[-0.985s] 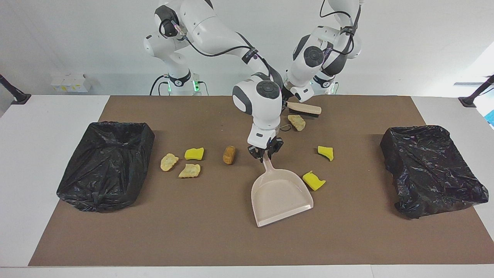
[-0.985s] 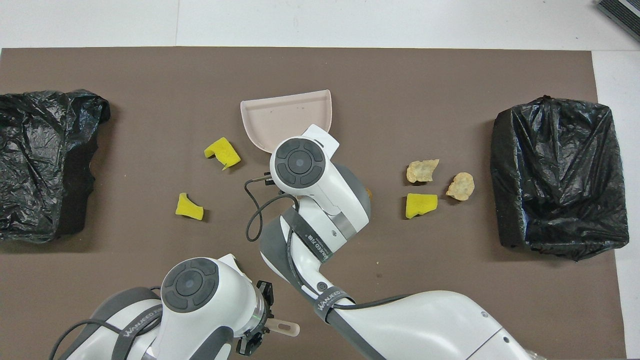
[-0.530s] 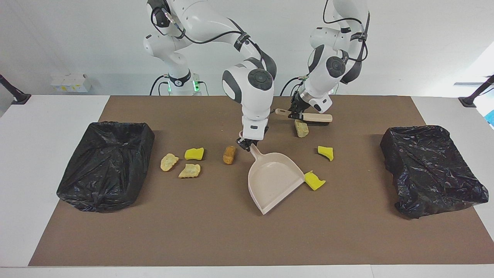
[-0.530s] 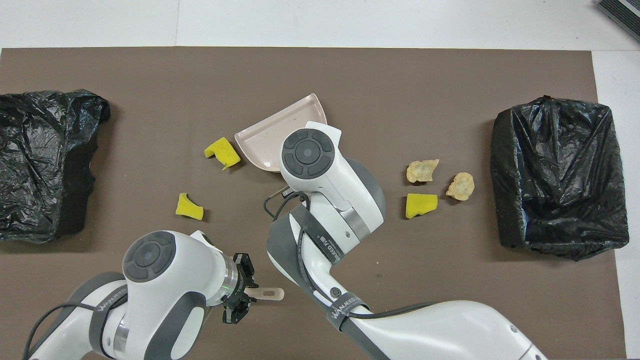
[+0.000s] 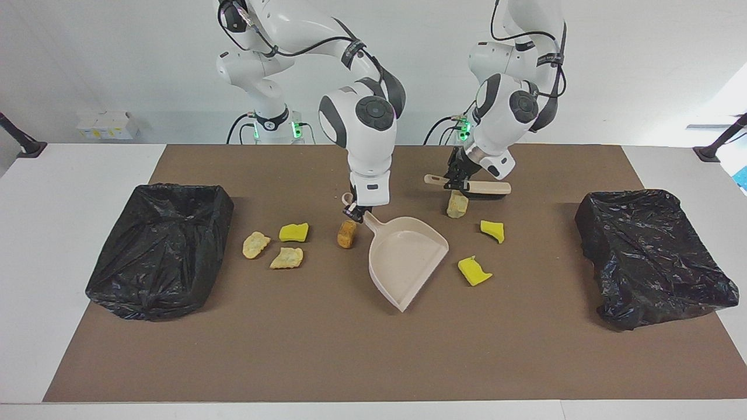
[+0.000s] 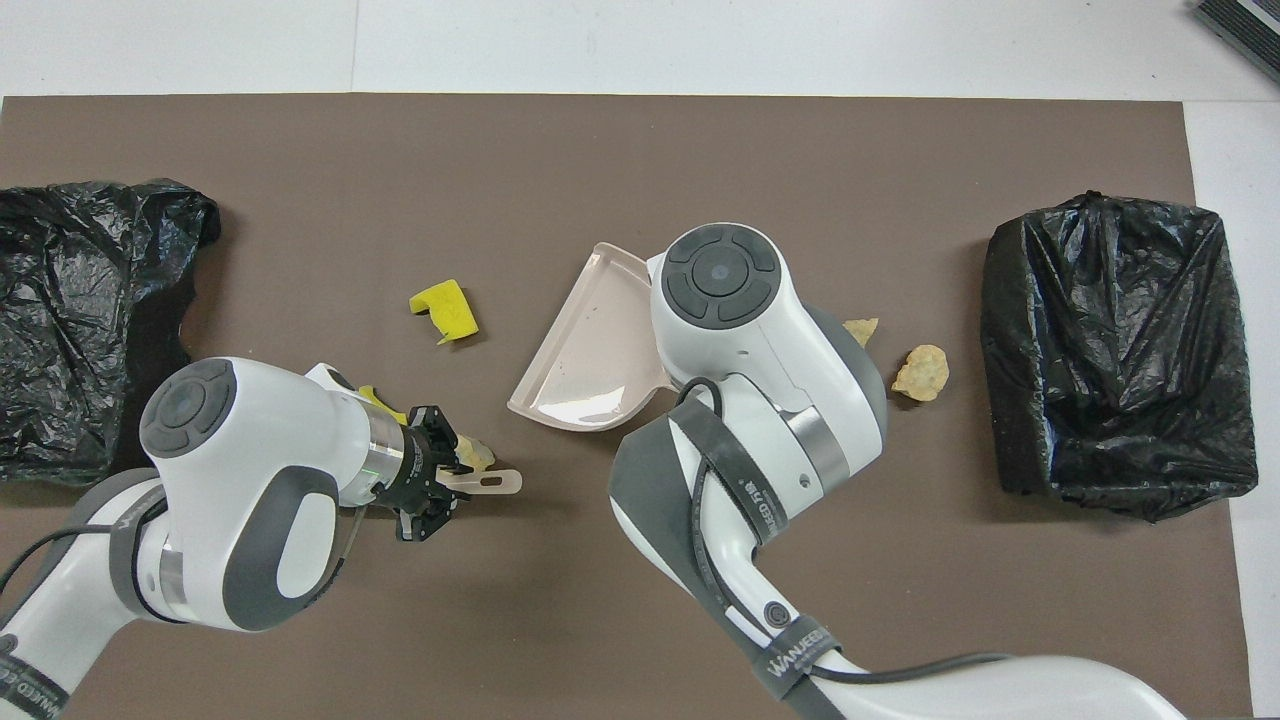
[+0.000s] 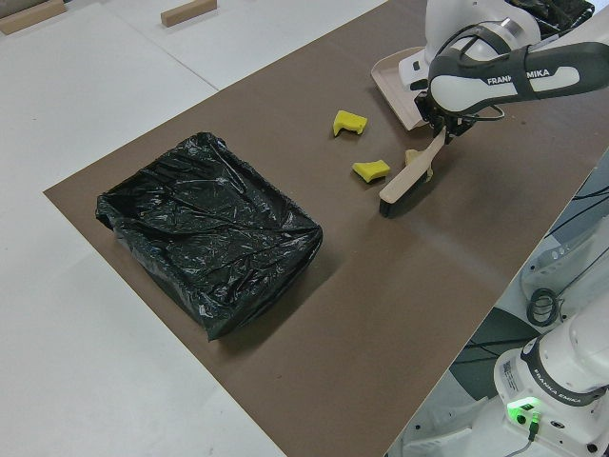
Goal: Sweep and dump trash in bin
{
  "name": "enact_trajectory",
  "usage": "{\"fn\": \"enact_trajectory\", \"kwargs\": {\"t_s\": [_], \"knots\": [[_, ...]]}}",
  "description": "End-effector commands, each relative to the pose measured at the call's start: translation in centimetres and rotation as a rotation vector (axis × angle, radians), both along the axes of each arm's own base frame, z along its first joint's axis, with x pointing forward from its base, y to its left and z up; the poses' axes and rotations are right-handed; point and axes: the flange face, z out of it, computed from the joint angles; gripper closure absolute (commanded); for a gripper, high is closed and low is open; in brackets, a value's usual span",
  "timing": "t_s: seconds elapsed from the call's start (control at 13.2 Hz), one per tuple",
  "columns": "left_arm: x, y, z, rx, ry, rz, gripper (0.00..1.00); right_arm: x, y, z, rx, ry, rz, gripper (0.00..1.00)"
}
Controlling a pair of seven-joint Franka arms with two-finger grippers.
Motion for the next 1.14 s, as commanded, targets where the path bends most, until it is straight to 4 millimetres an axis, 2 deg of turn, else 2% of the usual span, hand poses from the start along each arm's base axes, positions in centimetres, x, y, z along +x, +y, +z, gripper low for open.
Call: {"fn": "enact_trajectory", "kwargs": {"t_s": [0.0,0.15,0.3,0.45,0.76,0.91,1.06], "knots": [[0.5,0.0,0.0,-0.025,-0.026,-0.134,1.00,-1.6,-1.0,-0.2,-0.027,0.005,0.220,1.00],[0.4,-0.1,0.1,-0.039,-0.049,-0.214,1.00,-1.9,-1.4,-0.5,-0.040,0.021,0.382,1.00],[-0.2,-0.3,0.0,-0.059,-0.059,-0.337,1.00,-2.2,-1.7,-1.4,-0.034,0.005,0.416,1.00],[-0.5,-0.1,-0.1,-0.087,-0.066,-0.471,1.00,-2.6,-0.6,-2.4,-0.036,-0.013,0.452,1.00],[-1.1,0.1,-0.3,-0.125,-0.094,-0.706,1.00,-2.6,-0.6,-2.9,-0.028,-0.027,0.447,1.00],[-1.5,0.6,-0.4,-0.125,-0.097,-0.887,1.00,-2.5,-0.5,-2.9,-0.023,-0.035,0.443,1.00],[-1.9,1.5,-0.4,-0.133,-0.073,-0.976,1.00,-2.3,-0.6,-2.9,-0.017,-0.046,0.442,1.00]]}}
